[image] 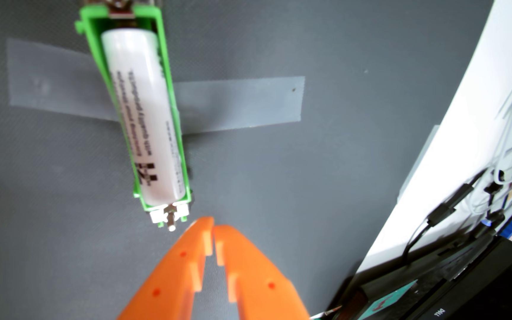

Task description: Insert Battery

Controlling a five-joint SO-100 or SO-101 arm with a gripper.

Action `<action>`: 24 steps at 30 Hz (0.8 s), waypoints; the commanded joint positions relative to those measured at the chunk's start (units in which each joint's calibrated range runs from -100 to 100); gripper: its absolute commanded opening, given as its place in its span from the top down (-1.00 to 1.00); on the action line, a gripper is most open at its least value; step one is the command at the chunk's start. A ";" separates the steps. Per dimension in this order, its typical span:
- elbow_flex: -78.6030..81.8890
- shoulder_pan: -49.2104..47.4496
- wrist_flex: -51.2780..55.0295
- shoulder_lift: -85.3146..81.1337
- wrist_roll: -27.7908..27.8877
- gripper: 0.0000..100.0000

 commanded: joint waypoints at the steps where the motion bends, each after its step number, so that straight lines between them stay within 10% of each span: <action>1: -2.61 -0.18 0.15 -0.76 0.17 0.97; 24: -0.72 -4.55 1.76 -0.09 1.87 0.97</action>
